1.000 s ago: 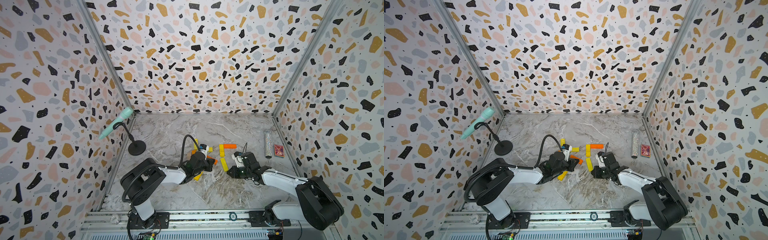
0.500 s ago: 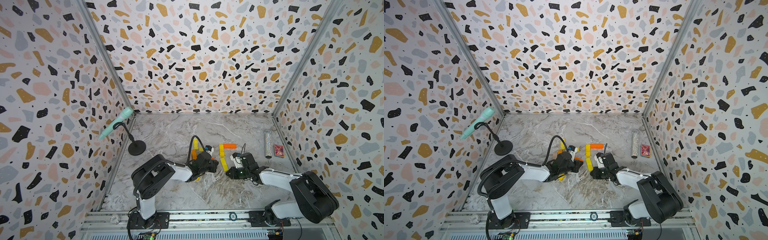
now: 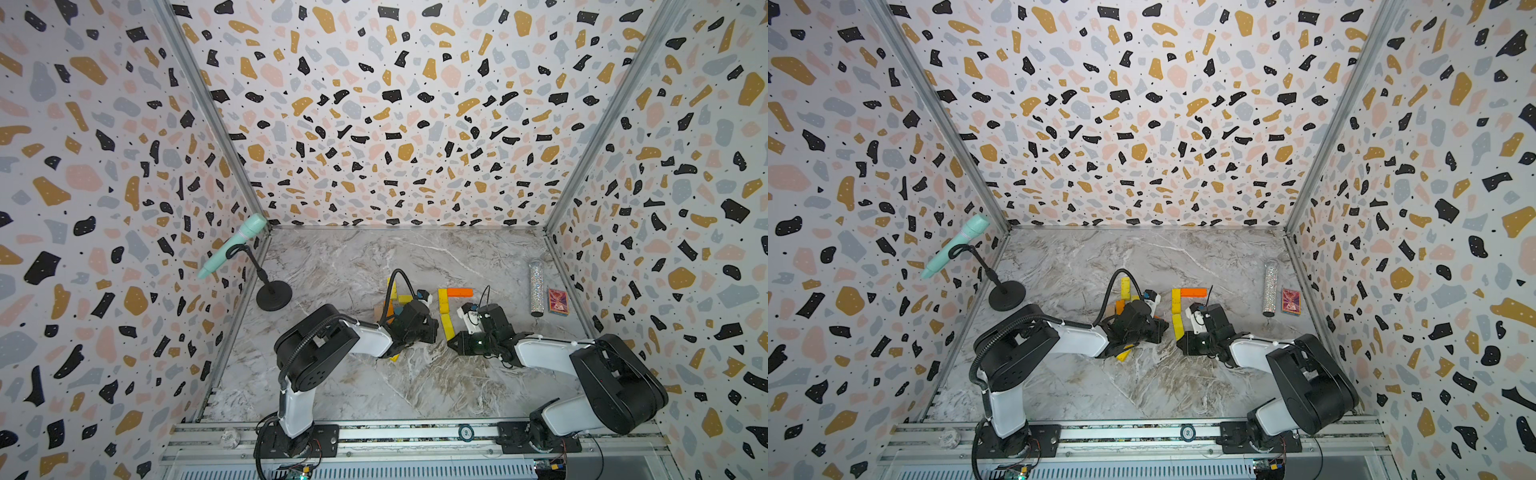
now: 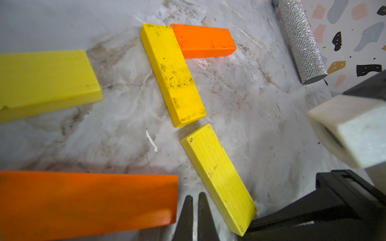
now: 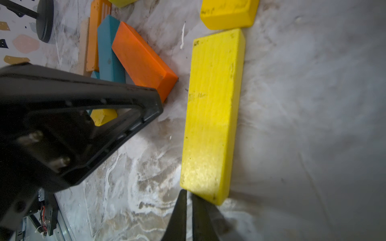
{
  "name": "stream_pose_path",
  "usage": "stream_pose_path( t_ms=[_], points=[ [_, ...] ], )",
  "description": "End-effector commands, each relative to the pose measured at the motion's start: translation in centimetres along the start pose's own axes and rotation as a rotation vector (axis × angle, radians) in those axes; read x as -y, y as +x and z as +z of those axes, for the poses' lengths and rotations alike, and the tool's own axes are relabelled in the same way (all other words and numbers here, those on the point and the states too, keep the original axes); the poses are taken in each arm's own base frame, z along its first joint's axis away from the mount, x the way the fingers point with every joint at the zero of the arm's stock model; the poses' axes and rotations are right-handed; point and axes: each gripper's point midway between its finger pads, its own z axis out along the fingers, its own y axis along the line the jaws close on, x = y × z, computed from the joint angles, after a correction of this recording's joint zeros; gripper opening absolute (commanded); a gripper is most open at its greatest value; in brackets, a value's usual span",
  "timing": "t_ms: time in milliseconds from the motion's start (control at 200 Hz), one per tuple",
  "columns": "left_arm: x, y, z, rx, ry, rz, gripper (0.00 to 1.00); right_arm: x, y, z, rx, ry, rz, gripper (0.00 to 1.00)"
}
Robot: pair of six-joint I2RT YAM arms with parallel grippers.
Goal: Assemble the number 6 with building blocks
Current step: Assemble the building block at the center of the board.
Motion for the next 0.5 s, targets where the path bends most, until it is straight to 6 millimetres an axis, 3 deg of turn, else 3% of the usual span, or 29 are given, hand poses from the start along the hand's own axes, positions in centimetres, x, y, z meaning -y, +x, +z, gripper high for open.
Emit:
stream_pose_path(
  t_ms=[0, 355, 496],
  points=[
    [0.0, -0.3, 0.3, 0.011, -0.019, 0.021, 0.0, 0.4, 1.0, 0.3, -0.031, 0.017, 0.007, 0.1],
    [0.0, -0.8, 0.4, 0.022, -0.025, 0.022, 0.0, 1.2, 0.7, -1.9, 0.005, 0.063, -0.008, 0.11],
    [0.2, -0.8, 0.3, 0.026, -0.016, 0.026, 0.0, 1.5, 0.9, -1.7, -0.008, 0.059, -0.006, 0.11]
  ],
)
